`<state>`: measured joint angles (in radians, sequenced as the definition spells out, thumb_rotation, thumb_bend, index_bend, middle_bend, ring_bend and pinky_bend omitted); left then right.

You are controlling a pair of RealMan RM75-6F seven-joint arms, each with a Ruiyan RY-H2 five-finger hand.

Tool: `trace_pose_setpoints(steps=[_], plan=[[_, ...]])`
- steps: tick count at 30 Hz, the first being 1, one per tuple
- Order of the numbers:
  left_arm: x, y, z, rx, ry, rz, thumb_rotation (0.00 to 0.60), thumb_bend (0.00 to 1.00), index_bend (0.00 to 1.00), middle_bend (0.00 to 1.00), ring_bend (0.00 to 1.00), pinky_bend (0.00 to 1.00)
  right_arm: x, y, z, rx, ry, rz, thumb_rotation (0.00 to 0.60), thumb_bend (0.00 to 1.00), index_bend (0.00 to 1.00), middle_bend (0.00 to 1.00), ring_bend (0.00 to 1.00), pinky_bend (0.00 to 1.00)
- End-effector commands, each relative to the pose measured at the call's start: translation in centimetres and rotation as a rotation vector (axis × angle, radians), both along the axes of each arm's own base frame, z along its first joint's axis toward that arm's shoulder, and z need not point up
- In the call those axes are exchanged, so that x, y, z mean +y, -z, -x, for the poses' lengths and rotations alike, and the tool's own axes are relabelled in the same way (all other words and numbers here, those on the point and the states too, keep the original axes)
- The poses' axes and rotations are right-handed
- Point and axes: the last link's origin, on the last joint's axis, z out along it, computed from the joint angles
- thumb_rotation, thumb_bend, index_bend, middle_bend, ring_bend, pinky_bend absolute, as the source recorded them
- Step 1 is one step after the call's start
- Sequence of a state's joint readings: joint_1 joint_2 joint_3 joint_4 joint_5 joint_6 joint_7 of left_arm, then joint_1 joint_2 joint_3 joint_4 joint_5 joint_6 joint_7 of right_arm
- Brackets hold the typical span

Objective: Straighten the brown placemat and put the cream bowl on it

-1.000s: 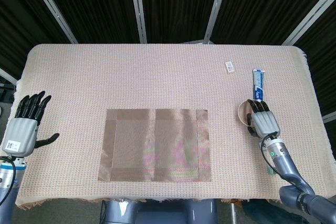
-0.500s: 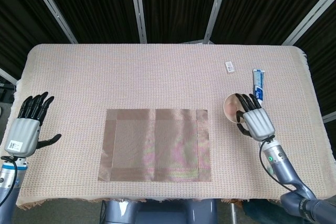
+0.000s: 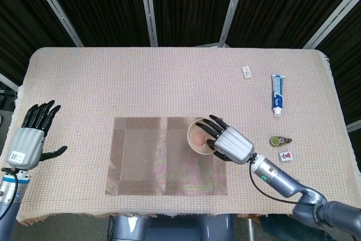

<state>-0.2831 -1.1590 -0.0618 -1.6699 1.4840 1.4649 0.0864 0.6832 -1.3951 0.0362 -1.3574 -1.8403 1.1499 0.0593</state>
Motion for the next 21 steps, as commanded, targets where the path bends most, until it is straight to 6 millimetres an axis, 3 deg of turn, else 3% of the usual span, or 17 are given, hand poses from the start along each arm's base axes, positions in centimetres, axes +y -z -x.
trace_pose_setpoints(steps=[1,8,21], plan=[[0.1,-0.1,0.2,-0.002,-0.008,-0.002,0.600,0.00,0.00,0.00,0.00,0.00,0.2,2.4,-1.9,0.040,-0.061,-0.046,0.600,0.38,0.78,0.03,0.00,0.00],[0.2,-0.2,0.4,-0.005,-0.021,-0.001,0.600,0.00,0.00,0.00,0.00,0.00,0.0,5.6,-3.5,0.078,-0.081,-0.077,0.600,0.38,0.78,0.04,0.00,0.00],[0.2,-0.3,0.7,-0.013,-0.033,0.004,0.600,0.00,0.00,0.00,0.00,0.00,1.5,8.9,-4.8,0.075,-0.115,-0.118,0.600,0.38,0.78,0.04,0.00,0.00]])
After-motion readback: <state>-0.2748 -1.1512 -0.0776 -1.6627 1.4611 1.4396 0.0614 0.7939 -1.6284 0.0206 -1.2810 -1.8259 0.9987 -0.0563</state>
